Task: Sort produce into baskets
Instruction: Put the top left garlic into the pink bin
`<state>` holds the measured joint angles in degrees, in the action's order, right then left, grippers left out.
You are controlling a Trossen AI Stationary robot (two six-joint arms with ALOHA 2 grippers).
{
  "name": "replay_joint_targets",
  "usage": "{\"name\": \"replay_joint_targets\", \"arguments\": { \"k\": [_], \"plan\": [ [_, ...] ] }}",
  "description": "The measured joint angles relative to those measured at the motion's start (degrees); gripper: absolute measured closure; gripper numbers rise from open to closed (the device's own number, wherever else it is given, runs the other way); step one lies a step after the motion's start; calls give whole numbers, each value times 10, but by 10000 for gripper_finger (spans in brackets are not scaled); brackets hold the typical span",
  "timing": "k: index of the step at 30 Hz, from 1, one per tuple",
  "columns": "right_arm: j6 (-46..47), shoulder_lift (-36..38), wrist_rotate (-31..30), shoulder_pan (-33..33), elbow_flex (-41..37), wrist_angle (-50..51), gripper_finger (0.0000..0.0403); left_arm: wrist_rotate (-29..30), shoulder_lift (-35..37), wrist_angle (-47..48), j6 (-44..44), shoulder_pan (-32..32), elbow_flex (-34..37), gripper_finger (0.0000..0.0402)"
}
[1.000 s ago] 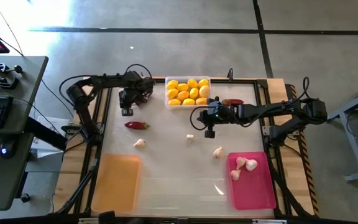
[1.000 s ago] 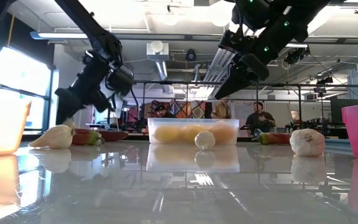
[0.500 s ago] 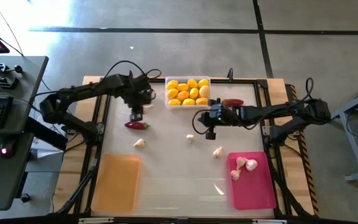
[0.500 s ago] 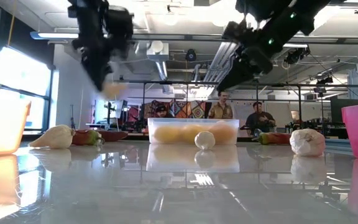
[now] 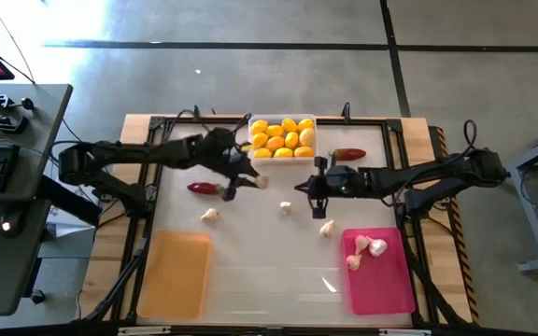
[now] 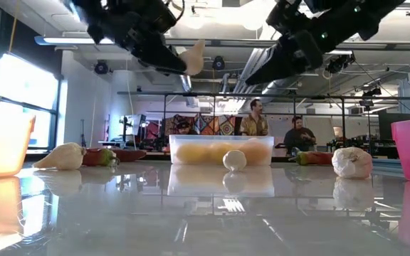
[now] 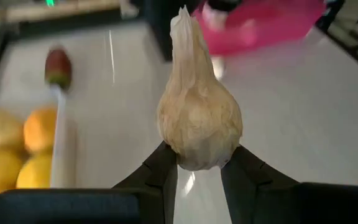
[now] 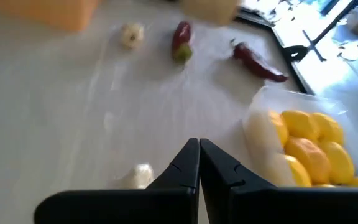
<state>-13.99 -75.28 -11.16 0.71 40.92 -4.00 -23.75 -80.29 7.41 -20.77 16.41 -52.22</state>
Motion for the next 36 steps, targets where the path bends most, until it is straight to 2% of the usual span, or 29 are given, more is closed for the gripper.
{"name": "replay_joint_targets", "arguments": {
  "k": [6,9,12,16,21,28,36],
  "plan": [
    [46,32,-2,0,-48,-61,403,-8,-6,-312,38,-19,129,321],
    [81,45,-2,11,-73,-90,403,3,-6,-419,63,-20,171,321],
    [104,46,1,24,-84,-115,403,25,-6,-474,81,-24,188,321],
    [123,44,6,39,-85,-139,403,53,-5,-483,66,-34,188,321],
    [126,43,56,42,-85,-169,403,82,-5,-481,52,-48,188,321],
    [120,43,57,42,-84,-207,402,100,-5,-482,51,-63,188,321],
    [100,43,57,42,-84,-211,402,165,-5,-482,31,-84,188,321]
  ]
}}
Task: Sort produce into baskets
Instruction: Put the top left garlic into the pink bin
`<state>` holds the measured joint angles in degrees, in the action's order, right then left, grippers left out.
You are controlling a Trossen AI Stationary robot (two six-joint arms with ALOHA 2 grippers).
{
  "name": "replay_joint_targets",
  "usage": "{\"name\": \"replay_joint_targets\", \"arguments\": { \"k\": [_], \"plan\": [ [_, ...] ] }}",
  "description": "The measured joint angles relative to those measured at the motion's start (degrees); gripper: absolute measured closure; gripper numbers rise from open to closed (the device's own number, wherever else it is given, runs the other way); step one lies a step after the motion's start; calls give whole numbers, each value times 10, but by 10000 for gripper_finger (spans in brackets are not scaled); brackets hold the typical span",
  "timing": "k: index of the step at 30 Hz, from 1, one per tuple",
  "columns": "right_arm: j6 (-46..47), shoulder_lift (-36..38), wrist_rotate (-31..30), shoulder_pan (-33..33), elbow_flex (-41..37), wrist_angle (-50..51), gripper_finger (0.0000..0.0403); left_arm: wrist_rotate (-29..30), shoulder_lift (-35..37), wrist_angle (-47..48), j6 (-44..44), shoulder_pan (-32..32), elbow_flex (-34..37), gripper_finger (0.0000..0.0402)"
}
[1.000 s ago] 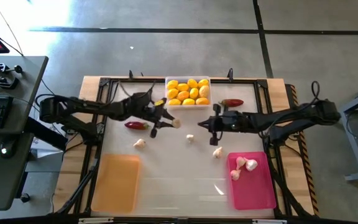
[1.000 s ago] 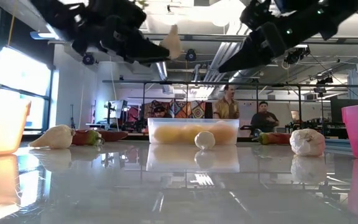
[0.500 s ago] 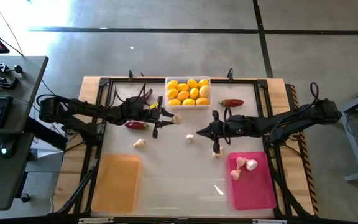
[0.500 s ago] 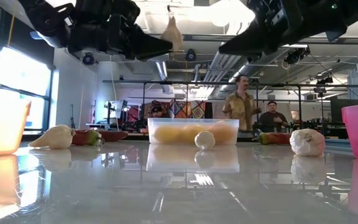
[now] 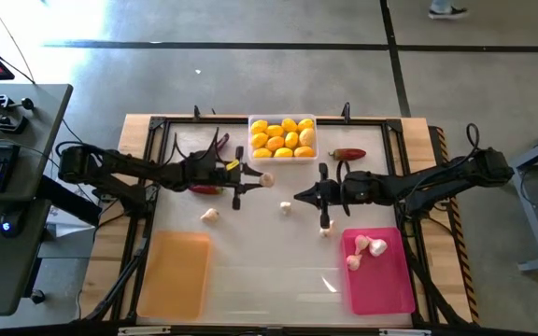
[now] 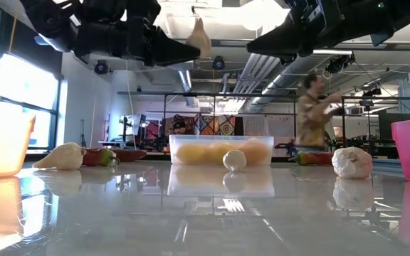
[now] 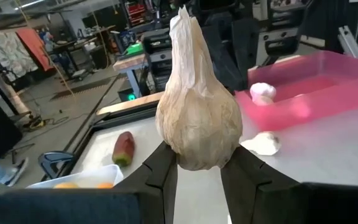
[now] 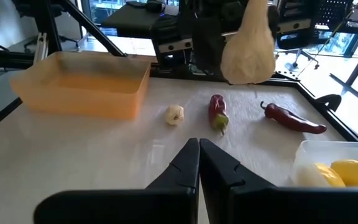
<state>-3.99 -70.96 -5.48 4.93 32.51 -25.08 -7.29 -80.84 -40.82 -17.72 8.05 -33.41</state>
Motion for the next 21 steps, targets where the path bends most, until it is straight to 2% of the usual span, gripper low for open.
{"name": "replay_joint_targets", "arguments": {
  "k": [4,7,17,21],
  "plan": [
    [-5,0,-1,0,0,-5,400,1,0,-1,-7,-7,0,321],
    [-5,0,-3,0,0,-9,382,5,0,-1,-9,-8,0,321],
    [-5,0,-3,0,1,-46,243,6,0,2,-6,-7,0,321],
    [-5,-8,-3,0,1,-76,202,6,0,2,-6,-11,0,321]
  ]
}}
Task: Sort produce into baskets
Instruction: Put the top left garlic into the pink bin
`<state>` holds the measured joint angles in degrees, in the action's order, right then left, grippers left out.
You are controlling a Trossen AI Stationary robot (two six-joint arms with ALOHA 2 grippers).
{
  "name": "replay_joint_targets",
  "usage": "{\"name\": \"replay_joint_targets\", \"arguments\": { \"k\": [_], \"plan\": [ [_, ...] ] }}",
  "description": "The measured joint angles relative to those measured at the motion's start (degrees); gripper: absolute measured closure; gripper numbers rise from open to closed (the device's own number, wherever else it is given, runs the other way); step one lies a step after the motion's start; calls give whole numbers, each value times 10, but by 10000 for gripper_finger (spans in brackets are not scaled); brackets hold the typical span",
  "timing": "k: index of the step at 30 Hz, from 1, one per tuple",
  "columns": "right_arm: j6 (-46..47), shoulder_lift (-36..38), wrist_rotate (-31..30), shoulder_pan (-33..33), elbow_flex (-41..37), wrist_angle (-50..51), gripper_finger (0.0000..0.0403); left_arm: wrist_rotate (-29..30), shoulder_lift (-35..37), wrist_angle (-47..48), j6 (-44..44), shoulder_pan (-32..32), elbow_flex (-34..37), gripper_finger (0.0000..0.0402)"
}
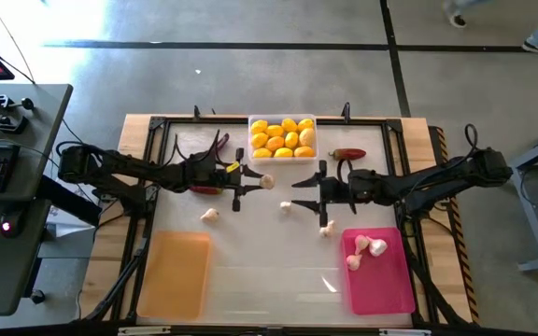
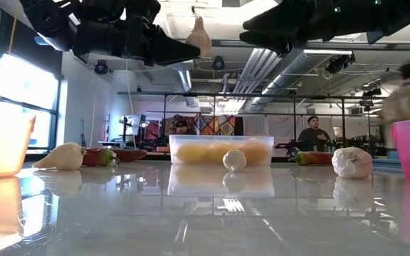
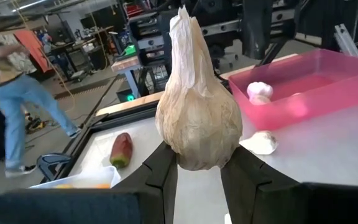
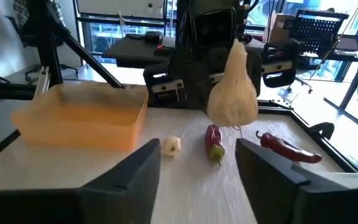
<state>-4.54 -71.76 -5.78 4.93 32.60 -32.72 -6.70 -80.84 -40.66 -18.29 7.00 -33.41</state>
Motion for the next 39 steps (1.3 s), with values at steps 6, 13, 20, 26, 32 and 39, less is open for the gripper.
{"name": "replay_joint_targets", "arguments": {
  "k": [6,13,20,26,32,39],
  "plan": [
    [0,-37,0,0,0,-94,167,-2,0,2,-5,-17,-5,321],
    [0,-71,-6,0,8,-163,160,-2,-2,28,-4,-30,-19,321],
    [0,-115,-6,0,48,-161,160,-2,-55,36,-4,-39,-53,321],
    [1,-132,-6,0,60,-158,160,-2,-91,40,-13,-41,-74,321],
    [21,-132,-5,-1,60,-148,193,-2,-92,30,-13,-41,-74,321],
    [20,-132,1,-2,60,-143,287,-5,-92,9,2,-41,-74,321]
  ]
}}
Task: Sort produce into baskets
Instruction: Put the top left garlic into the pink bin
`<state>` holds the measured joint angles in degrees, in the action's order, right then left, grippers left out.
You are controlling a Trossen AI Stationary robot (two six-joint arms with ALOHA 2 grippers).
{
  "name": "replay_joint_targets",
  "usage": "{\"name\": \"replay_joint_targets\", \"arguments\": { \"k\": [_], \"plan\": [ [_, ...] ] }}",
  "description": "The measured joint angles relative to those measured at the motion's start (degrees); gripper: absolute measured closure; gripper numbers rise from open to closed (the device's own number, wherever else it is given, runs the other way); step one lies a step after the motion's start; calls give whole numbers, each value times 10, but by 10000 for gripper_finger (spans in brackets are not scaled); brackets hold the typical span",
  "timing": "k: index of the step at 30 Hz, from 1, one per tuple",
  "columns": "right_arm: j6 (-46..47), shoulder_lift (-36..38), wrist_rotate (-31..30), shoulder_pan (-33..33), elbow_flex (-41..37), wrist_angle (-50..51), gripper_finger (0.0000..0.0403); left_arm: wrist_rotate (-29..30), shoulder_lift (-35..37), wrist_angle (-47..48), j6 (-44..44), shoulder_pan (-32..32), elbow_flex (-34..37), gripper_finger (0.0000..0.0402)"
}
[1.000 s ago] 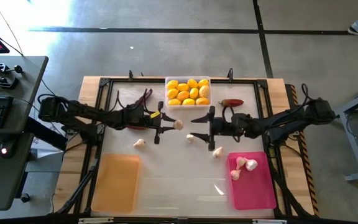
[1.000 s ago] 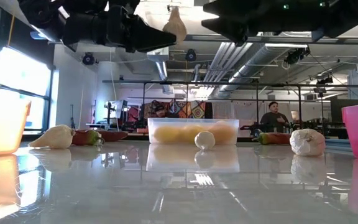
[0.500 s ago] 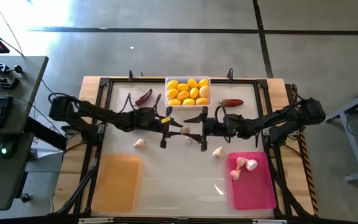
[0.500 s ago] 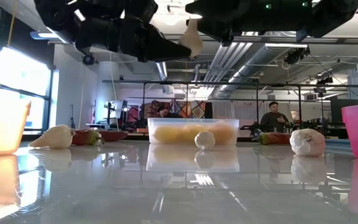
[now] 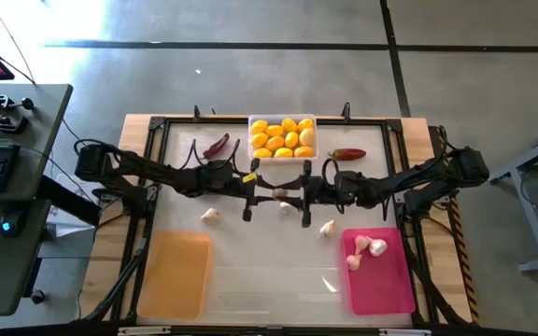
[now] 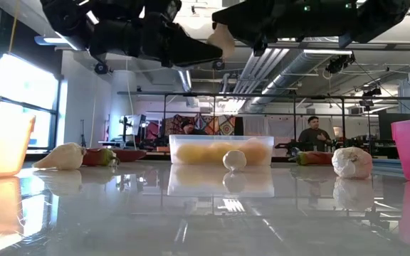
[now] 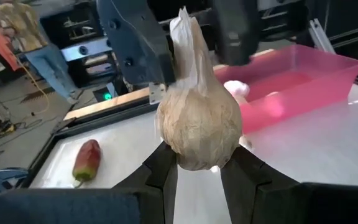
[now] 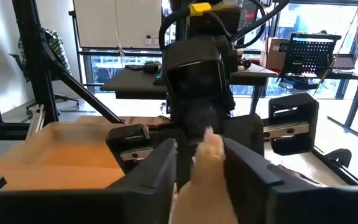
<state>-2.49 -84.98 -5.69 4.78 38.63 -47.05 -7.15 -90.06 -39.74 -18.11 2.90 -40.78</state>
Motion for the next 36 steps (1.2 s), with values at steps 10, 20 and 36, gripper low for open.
{"name": "replay_joint_targets", "arguments": {
  "k": [10,20,36],
  "plan": [
    [-10,0,0,0,0,1,392,-4,0,0,0,0,0,318],
    [-11,57,-26,13,0,72,395,-3,0,16,11,0,1,245],
    [252,239,-178,216,0,538,397,7,0,10,-5,1,1,201]
  ]
}}
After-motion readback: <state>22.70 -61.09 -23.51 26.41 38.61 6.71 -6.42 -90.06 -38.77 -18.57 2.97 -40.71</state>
